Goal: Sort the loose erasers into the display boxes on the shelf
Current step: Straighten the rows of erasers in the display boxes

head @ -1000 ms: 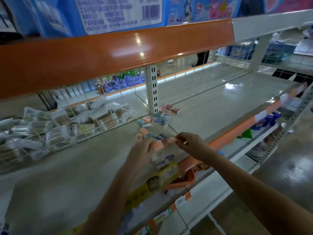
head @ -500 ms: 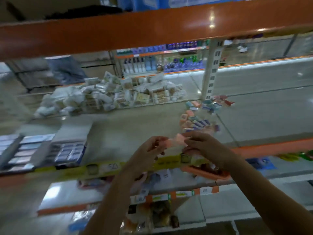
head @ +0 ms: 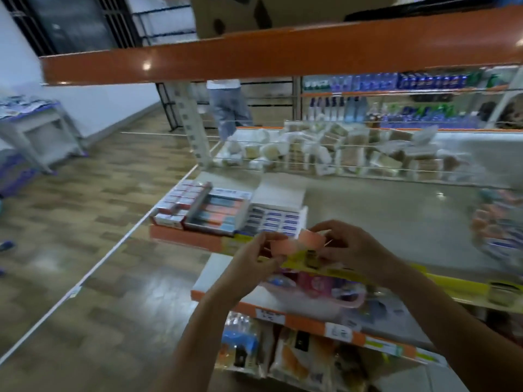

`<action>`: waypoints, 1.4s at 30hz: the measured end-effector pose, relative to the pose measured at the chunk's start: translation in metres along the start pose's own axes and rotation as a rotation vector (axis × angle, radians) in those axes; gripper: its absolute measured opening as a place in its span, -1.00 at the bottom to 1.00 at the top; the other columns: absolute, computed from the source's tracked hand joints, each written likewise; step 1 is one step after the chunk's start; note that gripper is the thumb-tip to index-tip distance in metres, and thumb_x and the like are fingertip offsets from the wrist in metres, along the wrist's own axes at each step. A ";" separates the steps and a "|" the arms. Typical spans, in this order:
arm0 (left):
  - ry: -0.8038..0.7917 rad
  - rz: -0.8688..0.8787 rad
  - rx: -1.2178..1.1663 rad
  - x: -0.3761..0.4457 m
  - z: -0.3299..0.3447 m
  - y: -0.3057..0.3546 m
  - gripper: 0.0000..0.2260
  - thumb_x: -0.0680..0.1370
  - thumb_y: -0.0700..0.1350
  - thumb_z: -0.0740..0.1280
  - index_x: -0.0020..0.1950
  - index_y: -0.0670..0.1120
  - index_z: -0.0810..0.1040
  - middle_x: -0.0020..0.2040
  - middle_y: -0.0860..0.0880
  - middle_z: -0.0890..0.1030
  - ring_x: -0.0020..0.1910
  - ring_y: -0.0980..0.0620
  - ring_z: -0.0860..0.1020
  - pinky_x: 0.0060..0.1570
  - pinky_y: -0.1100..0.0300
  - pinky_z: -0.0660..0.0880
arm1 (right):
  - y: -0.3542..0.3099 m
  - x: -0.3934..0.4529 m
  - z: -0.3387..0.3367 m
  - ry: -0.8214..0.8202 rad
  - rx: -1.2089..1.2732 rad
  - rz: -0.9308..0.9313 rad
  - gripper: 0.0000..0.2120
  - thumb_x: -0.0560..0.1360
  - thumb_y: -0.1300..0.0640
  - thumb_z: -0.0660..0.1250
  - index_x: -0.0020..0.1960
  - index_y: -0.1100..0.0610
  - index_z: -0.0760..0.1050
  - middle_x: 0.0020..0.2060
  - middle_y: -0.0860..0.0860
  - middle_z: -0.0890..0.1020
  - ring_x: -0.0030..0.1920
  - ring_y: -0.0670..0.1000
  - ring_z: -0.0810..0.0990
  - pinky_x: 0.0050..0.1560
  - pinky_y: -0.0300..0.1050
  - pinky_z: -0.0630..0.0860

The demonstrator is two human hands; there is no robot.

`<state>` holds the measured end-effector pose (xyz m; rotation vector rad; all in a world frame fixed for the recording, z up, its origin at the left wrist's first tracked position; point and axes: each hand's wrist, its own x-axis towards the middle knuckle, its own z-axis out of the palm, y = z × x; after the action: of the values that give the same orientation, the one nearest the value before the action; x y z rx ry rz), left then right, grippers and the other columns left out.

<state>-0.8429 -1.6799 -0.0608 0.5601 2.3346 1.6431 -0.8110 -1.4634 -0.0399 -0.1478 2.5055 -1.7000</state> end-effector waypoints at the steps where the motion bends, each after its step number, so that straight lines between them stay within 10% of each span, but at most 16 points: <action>1: 0.009 -0.004 0.005 -0.004 -0.018 -0.005 -0.68 0.50 -0.29 0.36 0.06 0.12 0.47 -0.08 0.06 0.58 -0.19 0.30 0.54 -0.17 0.36 0.47 | -0.006 0.010 0.014 0.000 -0.037 -0.017 -0.70 0.44 0.39 0.36 0.10 0.10 0.51 -0.25 0.13 0.65 -0.29 0.00 0.62 -0.22 -0.14 0.58; 10: 0.096 -0.042 -0.048 -0.004 -0.120 -0.046 -0.75 0.50 -0.24 0.38 0.09 0.04 0.48 -0.03 0.04 0.59 -0.09 0.14 0.57 -0.11 0.31 0.50 | -0.041 0.081 0.097 -0.005 -0.344 -0.109 -0.75 0.49 0.16 0.34 0.14 -0.03 0.46 -0.16 -0.20 0.53 -0.17 -0.21 0.51 -0.15 -0.34 0.41; 16: 0.147 -0.108 -0.079 0.017 -0.168 -0.069 -0.77 0.50 -0.20 0.38 0.09 0.05 0.50 0.01 -0.04 0.58 0.00 -0.02 0.59 0.00 0.11 0.58 | -0.052 0.134 0.128 0.031 -0.510 -0.189 -0.71 0.49 0.09 0.35 0.20 0.00 0.46 -0.11 -0.14 0.51 -0.17 -0.24 0.46 -0.18 -0.48 0.35; 25: 0.151 -0.103 -0.020 0.073 -0.221 -0.083 -0.72 0.48 -0.24 0.39 0.04 0.12 0.48 0.01 0.02 0.55 -0.09 0.10 0.54 -0.22 0.33 0.47 | -0.052 0.206 0.161 -0.043 -0.640 -0.191 -0.68 0.52 0.02 0.30 0.25 0.02 0.47 -0.03 -0.09 0.38 -0.03 -0.12 0.40 -0.10 -0.44 0.31; 42: -0.192 0.059 0.060 0.115 -0.262 -0.086 -0.72 0.48 -0.20 0.40 0.02 0.17 0.46 -0.04 0.09 0.54 -0.22 0.29 0.53 -0.26 0.34 0.47 | -0.053 0.211 0.191 0.050 -0.769 0.102 -0.78 0.50 0.02 0.31 0.14 -0.02 0.43 0.06 -0.13 0.51 0.04 -0.18 0.42 0.11 -0.26 0.40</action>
<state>-1.0657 -1.8786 -0.0484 0.7697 2.2530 1.4749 -0.9915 -1.6882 -0.0680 -0.0337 2.9942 -0.6342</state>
